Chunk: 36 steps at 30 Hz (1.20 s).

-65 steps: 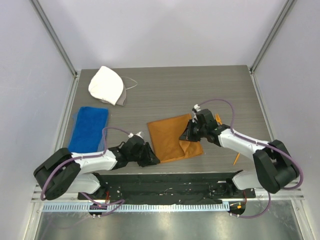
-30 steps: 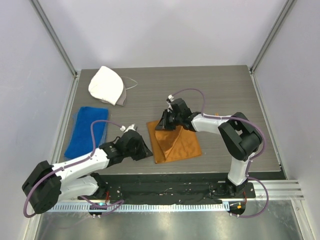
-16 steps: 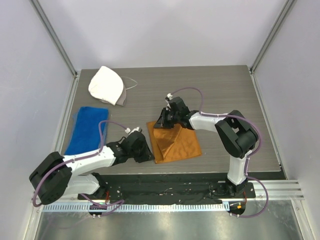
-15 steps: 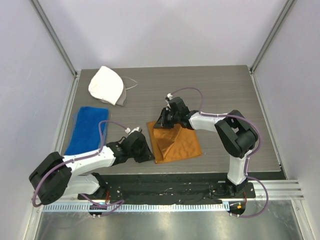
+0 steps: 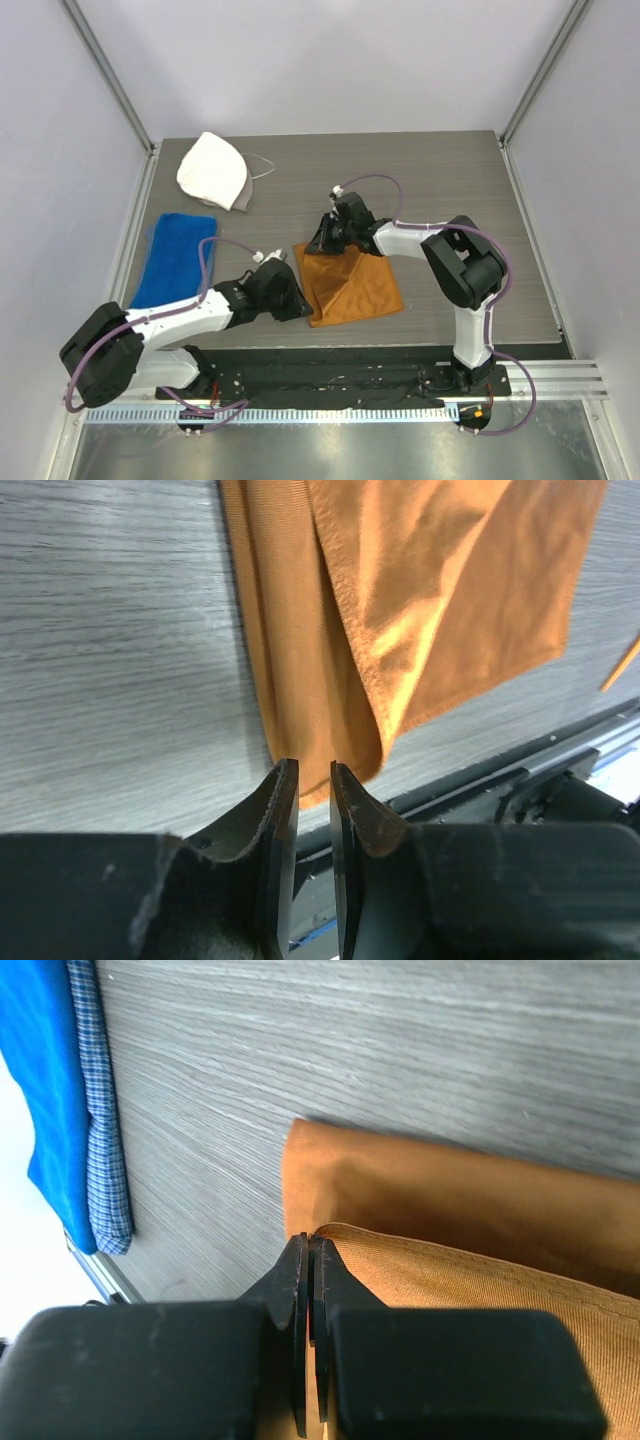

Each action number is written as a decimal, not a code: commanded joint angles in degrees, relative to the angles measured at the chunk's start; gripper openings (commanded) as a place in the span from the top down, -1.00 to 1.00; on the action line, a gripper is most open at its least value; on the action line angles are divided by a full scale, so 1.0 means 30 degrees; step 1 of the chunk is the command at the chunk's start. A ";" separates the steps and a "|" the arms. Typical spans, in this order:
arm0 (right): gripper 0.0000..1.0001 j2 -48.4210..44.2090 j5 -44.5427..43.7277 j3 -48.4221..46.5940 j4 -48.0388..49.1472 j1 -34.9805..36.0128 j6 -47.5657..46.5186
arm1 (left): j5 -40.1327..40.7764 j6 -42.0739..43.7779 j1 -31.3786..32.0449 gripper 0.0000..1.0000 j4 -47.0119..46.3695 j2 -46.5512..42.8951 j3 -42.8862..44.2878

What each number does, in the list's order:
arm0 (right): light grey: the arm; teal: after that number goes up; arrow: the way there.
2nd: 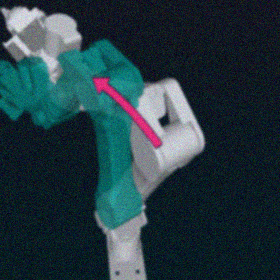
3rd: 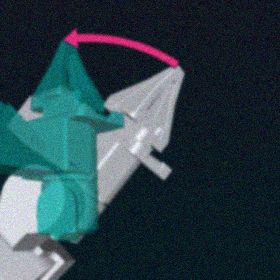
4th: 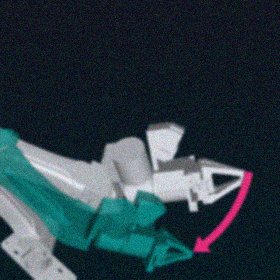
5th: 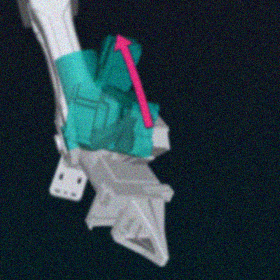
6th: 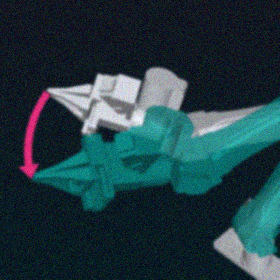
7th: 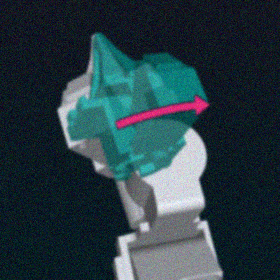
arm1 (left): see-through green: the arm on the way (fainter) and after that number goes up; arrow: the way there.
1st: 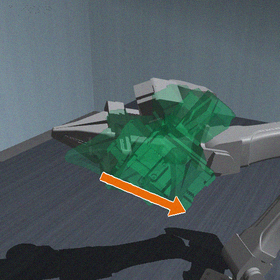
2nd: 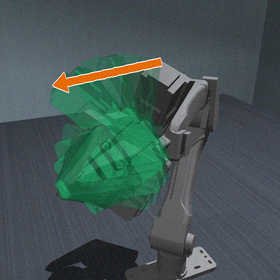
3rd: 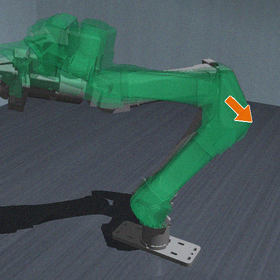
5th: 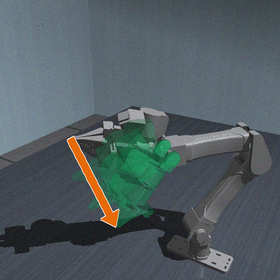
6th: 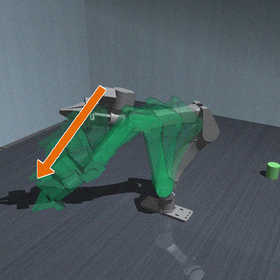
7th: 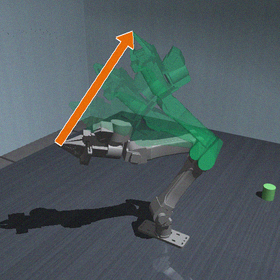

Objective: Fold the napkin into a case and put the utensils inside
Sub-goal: Fold the top corner of the square-folded napkin at the center of the board.

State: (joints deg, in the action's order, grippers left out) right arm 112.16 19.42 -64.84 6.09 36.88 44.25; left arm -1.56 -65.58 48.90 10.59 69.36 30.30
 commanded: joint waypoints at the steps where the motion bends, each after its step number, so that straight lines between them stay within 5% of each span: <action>1: 0.98 -0.0033 -0.0144 -0.0799 0.0959 -0.0078 0.0396 | -0.0036 0.0210 0.0075 0.54 -0.0891 0.0842 0.0534; 28: 0.98 0.0758 -0.1113 -0.0125 0.2629 -0.0136 0.2301 | 0.0052 -0.0463 0.0866 0.58 -0.1391 0.0494 -0.1165; 36: 0.98 0.0759 -0.0556 -0.0125 0.2659 -0.0136 0.2272 | 0.1866 0.0297 0.0837 0.51 0.1008 -0.1117 -0.0289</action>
State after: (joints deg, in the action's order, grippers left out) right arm 114.80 17.15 -65.04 11.62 36.64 50.85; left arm -0.67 -65.89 51.16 9.45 69.84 26.94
